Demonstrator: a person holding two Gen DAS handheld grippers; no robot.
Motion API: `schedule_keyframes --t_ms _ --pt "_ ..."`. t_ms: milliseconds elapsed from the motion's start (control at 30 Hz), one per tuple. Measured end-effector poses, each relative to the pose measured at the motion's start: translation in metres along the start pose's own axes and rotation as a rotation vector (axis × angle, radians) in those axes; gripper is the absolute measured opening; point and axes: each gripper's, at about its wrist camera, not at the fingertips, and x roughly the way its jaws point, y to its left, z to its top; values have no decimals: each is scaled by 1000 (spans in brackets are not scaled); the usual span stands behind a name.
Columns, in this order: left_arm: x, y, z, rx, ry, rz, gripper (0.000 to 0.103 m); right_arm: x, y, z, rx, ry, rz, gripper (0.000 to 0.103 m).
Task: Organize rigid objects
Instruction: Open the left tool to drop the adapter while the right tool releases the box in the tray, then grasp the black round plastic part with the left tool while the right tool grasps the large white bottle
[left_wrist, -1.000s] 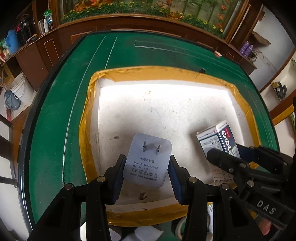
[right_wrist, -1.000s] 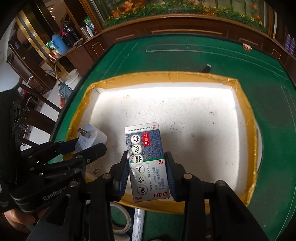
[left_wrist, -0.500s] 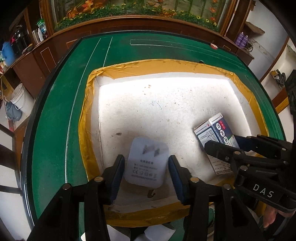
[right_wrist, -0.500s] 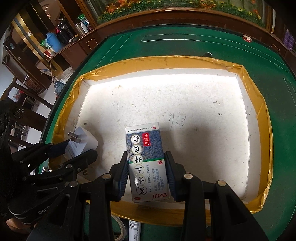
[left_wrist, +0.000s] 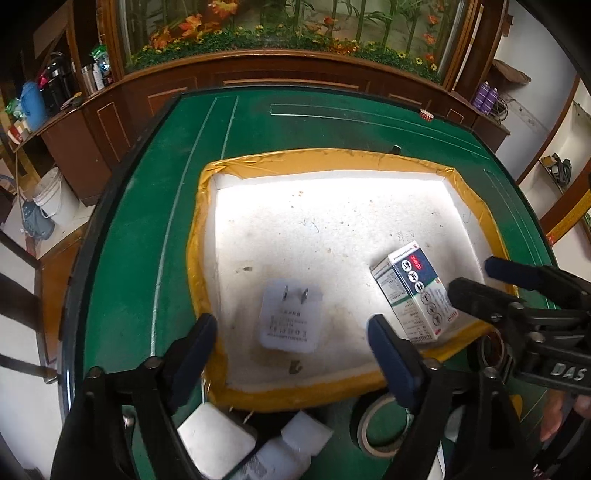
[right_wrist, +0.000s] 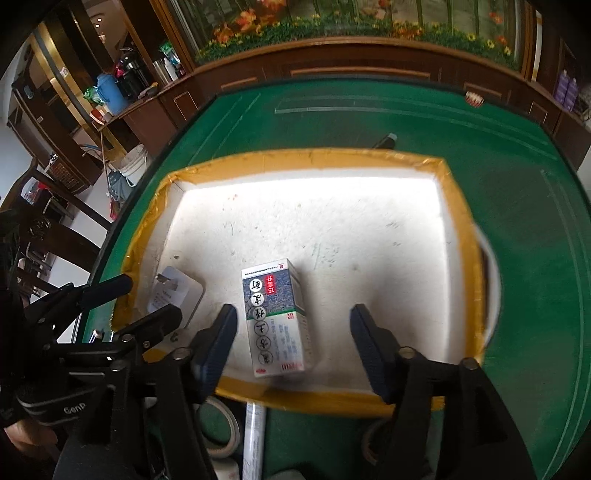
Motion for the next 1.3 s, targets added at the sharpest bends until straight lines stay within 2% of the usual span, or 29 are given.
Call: schedule_keyframes --t_ms 133,300,467,600,767,867,933,1033,1300 --pt "-14 0 -12 -22 -15 17 94 -17 -4 -8 -8 -14 9 93" --pt "-30 1 -33 -69 -20 25 94 -27 -3 -25 -41 19 30 100" --pt "-49 5 -61 -103 -19 16 95 -42 -1 -52 -84 34 34 101" --pt "-67 13 -88 -141 -22 0 97 -59 -10 -83 -69 40 42 101" --pt "-77 22 -117 -188 -10 13 97 -68 -16 -115 -86 60 36 101" --pt "-82 23 -130 -206 -11 24 97 -70 -21 -132 -96 75 37 99" --pt "-84 23 -134 -214 -9 25 97 -69 -24 -140 -96 95 37 84" --pt "-83 21 -140 -208 4 32 97 -66 -24 -143 -105 113 37 73" --pt "-72 6 -151 -156 41 40 97 -70 -19 -140 -124 94 48 72"
